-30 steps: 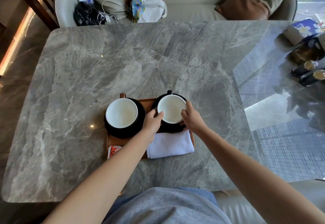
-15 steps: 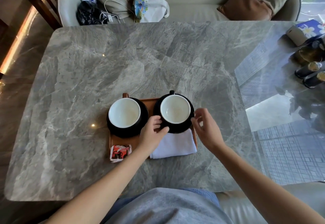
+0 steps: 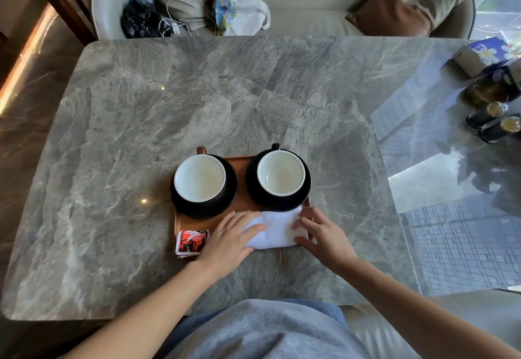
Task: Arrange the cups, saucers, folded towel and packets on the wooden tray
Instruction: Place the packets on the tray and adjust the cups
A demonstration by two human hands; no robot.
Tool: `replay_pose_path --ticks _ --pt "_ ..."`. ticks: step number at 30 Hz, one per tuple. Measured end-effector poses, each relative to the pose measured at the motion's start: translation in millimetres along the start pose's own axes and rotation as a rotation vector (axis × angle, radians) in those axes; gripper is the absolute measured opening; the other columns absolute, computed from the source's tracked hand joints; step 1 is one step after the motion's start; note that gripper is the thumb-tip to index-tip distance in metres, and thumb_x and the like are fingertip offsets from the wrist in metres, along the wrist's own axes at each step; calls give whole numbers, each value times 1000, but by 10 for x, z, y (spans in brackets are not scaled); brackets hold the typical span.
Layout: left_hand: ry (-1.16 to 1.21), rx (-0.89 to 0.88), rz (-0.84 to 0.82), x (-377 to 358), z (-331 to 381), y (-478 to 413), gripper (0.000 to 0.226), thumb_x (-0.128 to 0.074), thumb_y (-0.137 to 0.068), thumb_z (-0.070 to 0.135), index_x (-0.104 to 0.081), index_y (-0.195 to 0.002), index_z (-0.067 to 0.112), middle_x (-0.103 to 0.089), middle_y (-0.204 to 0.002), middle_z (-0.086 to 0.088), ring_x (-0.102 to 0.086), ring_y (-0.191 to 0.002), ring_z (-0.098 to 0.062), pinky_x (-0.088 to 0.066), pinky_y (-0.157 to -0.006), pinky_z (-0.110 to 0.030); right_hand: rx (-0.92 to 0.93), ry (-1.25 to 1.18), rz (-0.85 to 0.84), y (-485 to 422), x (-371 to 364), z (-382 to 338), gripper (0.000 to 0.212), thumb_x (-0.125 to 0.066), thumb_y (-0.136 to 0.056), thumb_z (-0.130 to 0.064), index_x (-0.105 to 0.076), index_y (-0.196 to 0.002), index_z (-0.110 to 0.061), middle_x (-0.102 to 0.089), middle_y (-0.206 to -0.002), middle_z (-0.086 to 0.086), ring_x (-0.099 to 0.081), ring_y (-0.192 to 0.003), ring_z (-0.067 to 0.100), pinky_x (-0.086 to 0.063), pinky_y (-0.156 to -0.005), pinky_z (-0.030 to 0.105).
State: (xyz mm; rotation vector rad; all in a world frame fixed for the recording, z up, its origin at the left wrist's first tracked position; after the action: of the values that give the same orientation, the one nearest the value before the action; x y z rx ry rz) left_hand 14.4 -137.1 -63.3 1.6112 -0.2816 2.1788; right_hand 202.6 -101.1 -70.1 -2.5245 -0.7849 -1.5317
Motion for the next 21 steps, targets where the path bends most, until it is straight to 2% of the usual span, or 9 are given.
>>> replay_pose_path --ticks 7,12,16,18,21 --pt "15 26 -20 -21 -87 71 52 -69 -76 23 -54 -125 27 -48 -140 -3 -45 -130 -21 -28 -113 -40 -14 4 -6 -13 -71 -82 25 -71 -80 -26 -64 -104 -21 -55 -119 -2 -58 -79 19 -43 -73 27" --pt "7 15 -15 -16 -94 67 54 -76 -70 24 -58 -121 27 -53 -135 -2 -51 -125 -20 -32 -109 -42 -13 -1 -25 -24 -53 -93 24 -72 -79 -25 -64 -102 -21 -54 -117 -2 -55 -79 14 -37 -72 21" --pt "0 7 -11 -25 -98 67 53 -72 -74 25 -56 -124 27 -51 -139 -3 -48 -128 -21 -30 -110 -44 -18 4 -34 -23 -39 -98 25 -71 -80 -24 -64 -103 -20 -54 -119 -1 -57 -82 17 -39 -73 23" --pt "-24 1 -31 -60 -99 78 51 -65 -81 28 -50 -130 27 -44 -145 -4 -41 -134 -21 -25 -113 -44 -20 5 -34 -18 -33 -107 25 -71 -81 -25 -64 -104 -20 -54 -120 -1 -57 -83 18 -41 -76 25" --pt "-24 -10 -65 -127 -112 105 51 -51 -91 29 -38 -139 27 -25 -155 -3 -21 -143 -20 -7 -118 -40 -28 19 -40 -5 -30 -121 25 -69 -82 -25 -64 -106 -20 -53 -121 -2 -58 -84 18 -43 -82 29"
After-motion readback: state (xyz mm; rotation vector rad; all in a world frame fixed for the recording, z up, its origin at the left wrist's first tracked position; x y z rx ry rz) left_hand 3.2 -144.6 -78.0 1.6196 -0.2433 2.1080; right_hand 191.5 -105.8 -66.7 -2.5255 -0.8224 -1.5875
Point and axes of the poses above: each hand's wrist, its own y-axis away from the middle knuckle, its own x-axis out of the back of the hand, z = x × y, the point moved 7 cm from there along -y, towards the middle knuckle
